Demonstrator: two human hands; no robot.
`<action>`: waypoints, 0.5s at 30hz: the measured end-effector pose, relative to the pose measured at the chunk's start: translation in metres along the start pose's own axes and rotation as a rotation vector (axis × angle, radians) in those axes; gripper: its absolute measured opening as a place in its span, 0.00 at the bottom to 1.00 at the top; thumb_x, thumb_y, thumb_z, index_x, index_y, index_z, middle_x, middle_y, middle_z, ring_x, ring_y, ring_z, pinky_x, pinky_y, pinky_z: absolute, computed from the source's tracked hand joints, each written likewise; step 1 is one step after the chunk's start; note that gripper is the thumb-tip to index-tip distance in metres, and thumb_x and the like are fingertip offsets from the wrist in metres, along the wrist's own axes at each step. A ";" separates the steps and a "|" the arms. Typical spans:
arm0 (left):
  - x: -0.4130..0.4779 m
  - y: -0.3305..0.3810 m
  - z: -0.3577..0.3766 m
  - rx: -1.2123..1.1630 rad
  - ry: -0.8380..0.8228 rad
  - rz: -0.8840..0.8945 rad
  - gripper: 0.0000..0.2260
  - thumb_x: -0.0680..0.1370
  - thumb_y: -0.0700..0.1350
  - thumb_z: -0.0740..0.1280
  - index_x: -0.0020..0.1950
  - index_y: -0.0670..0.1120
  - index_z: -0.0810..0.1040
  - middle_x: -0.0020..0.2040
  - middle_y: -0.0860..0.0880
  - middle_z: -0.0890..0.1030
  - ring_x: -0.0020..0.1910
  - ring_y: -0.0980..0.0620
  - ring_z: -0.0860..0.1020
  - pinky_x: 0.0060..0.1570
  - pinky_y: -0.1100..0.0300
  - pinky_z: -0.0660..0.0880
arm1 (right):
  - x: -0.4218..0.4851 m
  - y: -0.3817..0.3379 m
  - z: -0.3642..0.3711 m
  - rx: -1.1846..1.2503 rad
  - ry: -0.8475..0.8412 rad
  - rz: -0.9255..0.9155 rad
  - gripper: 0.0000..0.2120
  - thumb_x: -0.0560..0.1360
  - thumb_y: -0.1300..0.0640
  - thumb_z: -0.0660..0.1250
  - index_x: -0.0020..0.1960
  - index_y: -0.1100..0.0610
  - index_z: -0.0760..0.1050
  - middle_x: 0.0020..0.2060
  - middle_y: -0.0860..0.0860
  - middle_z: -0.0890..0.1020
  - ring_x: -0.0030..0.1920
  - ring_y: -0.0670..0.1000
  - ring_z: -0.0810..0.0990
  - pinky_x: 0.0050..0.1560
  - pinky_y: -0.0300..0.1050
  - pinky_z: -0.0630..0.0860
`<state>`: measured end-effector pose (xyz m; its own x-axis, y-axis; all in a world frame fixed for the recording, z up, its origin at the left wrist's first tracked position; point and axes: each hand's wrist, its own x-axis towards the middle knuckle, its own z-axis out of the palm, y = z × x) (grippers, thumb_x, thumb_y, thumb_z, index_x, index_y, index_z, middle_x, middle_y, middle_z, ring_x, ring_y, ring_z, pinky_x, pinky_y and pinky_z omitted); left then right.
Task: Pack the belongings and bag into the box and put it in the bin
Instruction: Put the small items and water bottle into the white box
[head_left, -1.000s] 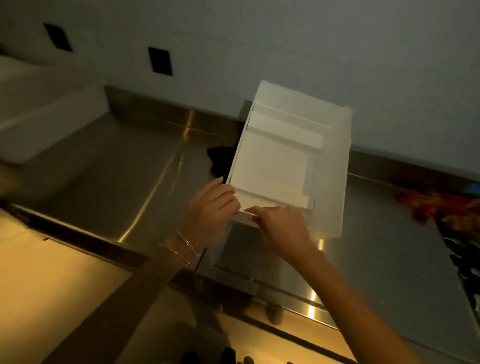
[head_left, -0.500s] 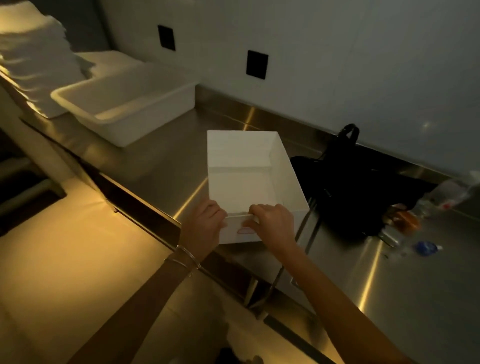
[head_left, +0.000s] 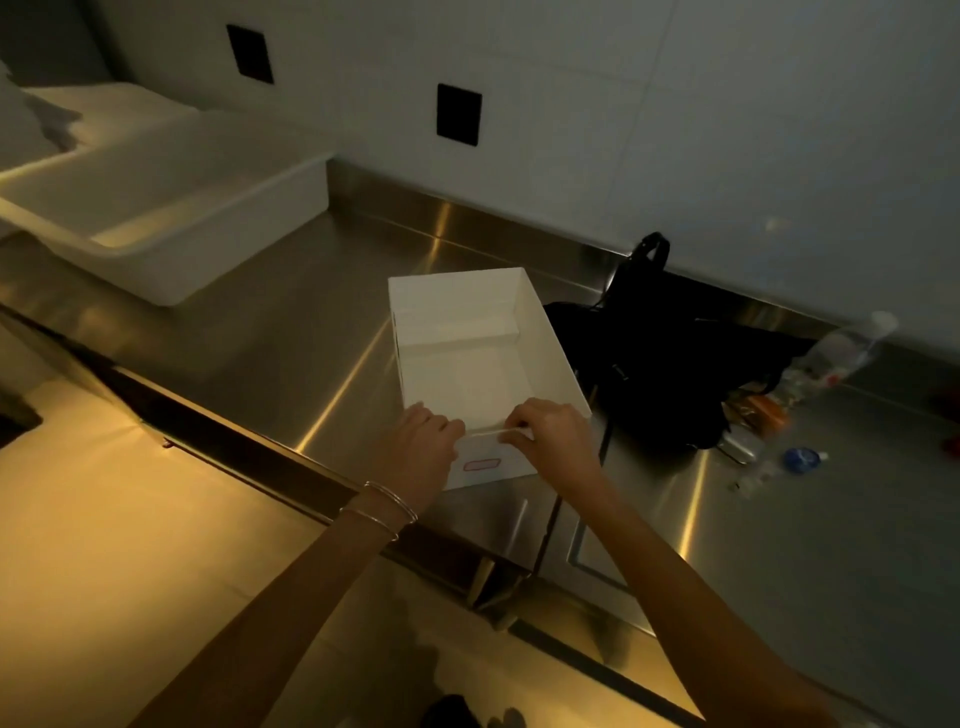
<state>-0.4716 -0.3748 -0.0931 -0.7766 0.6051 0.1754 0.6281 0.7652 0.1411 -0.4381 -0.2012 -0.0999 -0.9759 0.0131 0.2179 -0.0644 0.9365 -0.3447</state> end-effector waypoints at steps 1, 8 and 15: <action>0.002 0.006 0.000 -0.060 -0.027 0.013 0.10 0.74 0.46 0.68 0.53 0.46 0.76 0.50 0.47 0.80 0.50 0.48 0.76 0.49 0.58 0.71 | 0.000 0.004 -0.002 -0.004 0.017 0.017 0.06 0.70 0.55 0.71 0.42 0.58 0.79 0.40 0.54 0.83 0.40 0.55 0.80 0.42 0.52 0.76; 0.015 0.021 0.011 -0.226 -0.005 -0.029 0.02 0.74 0.43 0.66 0.46 0.47 0.76 0.44 0.48 0.80 0.43 0.49 0.76 0.40 0.57 0.74 | -0.008 0.021 -0.009 -0.015 0.017 0.039 0.09 0.70 0.52 0.70 0.44 0.58 0.79 0.42 0.55 0.82 0.44 0.55 0.79 0.45 0.49 0.72; 0.031 0.054 0.000 -0.228 0.187 0.101 0.10 0.66 0.38 0.73 0.44 0.47 0.78 0.42 0.48 0.81 0.42 0.47 0.77 0.33 0.60 0.71 | -0.042 0.057 -0.031 0.082 0.125 0.003 0.11 0.69 0.59 0.72 0.50 0.60 0.77 0.49 0.57 0.79 0.50 0.57 0.76 0.50 0.49 0.73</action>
<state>-0.4624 -0.3146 -0.0802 -0.7004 0.6087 0.3729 0.7130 0.6213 0.3251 -0.3941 -0.1370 -0.1006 -0.9428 0.0644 0.3271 -0.0832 0.9047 -0.4179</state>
